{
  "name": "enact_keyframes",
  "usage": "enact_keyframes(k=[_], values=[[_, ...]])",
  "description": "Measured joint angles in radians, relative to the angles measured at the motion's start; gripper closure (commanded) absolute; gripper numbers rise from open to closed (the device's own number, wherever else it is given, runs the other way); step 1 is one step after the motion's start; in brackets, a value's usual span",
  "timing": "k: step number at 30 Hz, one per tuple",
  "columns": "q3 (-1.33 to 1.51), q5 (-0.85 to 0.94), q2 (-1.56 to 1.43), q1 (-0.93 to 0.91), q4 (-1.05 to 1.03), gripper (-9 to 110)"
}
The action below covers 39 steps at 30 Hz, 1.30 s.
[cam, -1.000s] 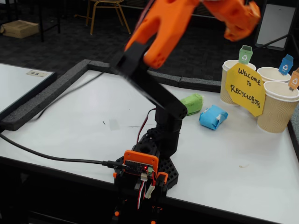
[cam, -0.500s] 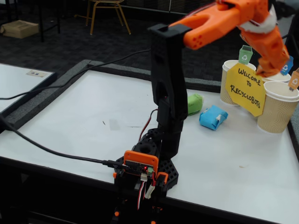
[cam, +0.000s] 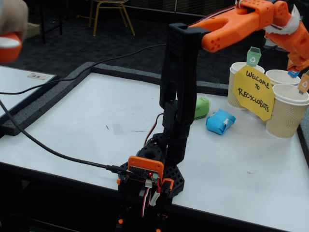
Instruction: Sort rubbish by color.
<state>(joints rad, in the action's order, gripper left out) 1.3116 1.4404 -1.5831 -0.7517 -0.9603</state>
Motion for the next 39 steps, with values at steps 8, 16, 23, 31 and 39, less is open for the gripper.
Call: enact_keyframes(k=[8,16,23,31,39], values=[[0.000,0.000,0.021,-0.026,0.028,88],[0.000,0.000,0.021,-0.026,0.018,86],[0.000,0.000,0.021,-0.026,0.015,81],[0.000,0.000,0.021,-0.026,0.008,98],[0.006,0.000,-0.037,-0.026,-0.164,101]])
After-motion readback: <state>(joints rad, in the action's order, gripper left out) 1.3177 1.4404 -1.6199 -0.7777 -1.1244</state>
